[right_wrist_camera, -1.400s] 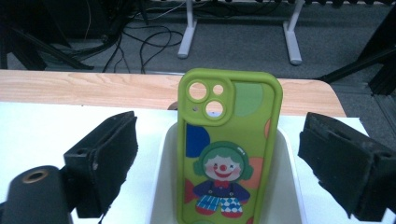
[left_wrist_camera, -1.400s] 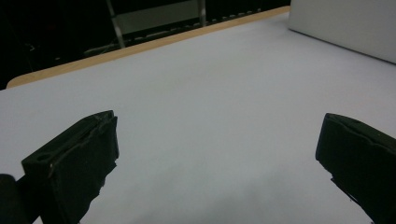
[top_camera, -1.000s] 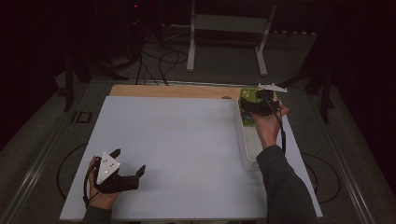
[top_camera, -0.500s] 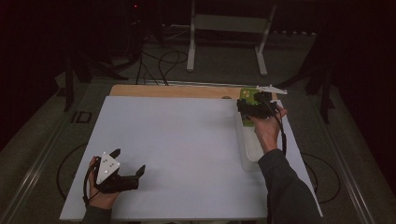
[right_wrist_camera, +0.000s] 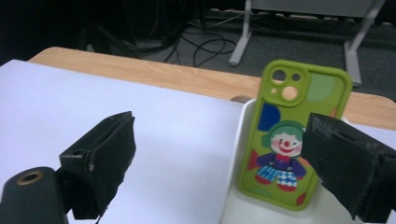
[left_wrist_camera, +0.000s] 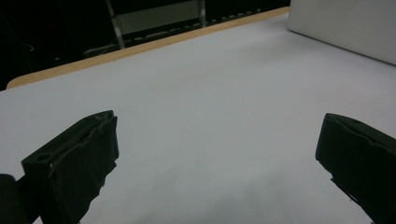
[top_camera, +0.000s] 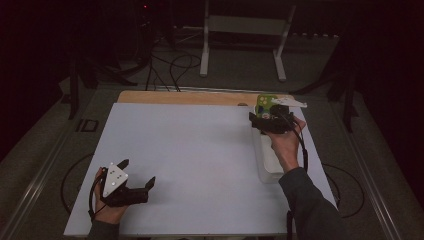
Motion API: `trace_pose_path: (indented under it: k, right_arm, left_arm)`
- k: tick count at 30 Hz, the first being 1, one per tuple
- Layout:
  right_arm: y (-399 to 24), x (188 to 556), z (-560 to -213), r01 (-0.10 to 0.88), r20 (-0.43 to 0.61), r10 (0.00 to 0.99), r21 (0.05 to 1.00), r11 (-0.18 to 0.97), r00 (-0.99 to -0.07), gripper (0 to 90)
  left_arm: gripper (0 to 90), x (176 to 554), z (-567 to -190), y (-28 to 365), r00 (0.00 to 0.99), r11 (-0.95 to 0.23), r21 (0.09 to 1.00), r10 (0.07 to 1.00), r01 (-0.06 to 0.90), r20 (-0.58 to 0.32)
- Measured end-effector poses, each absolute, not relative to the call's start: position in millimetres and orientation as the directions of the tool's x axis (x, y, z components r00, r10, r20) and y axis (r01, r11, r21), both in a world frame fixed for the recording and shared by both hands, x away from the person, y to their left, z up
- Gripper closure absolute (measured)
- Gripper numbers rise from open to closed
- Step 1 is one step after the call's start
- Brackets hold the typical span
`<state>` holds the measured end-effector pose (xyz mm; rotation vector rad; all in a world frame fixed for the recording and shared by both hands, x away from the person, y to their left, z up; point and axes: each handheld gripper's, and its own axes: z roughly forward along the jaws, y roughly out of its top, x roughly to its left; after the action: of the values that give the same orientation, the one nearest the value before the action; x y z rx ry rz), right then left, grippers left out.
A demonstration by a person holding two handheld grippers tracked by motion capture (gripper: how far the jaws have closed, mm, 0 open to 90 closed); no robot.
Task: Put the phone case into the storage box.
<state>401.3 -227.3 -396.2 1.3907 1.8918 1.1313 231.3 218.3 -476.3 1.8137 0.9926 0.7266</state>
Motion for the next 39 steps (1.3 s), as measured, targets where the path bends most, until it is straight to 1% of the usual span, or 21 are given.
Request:
trace_pose_path:
  k: [7,27,31,37,39]
  right_arm:
    - [-220,385,-397,0.48,0.069,0.92,0.867,0.137,-0.386,9.3]
    - [-214,331,-400,0.436,0.14,0.856,0.894,0.107,-0.497,9.4]
    - [-211,321,-404,0.418,0.108,0.853,0.898,0.137,-0.51,9.4]
    - [-210,306,-411,0.406,0.118,0.832,0.904,0.136,-0.542,9.4]
    - [-209,300,-413,0.39,0.106,0.825,0.909,0.146,-0.555,9.4]
  left_arm:
    - [0.0,231,-476,219,0.501,-0.254,0.912,0.863,0.322,0.063]
    - [0.0,231,-475,218,0.502,-0.257,0.912,0.862,0.321,0.066]
    - [0.1,231,-475,219,0.502,-0.254,0.912,0.862,0.321,0.063]
    - [0.0,231,-475,218,0.504,-0.254,0.913,0.861,0.32,0.063]
    - [0.0,231,-475,219,0.504,-0.249,0.914,0.862,0.322,0.058]
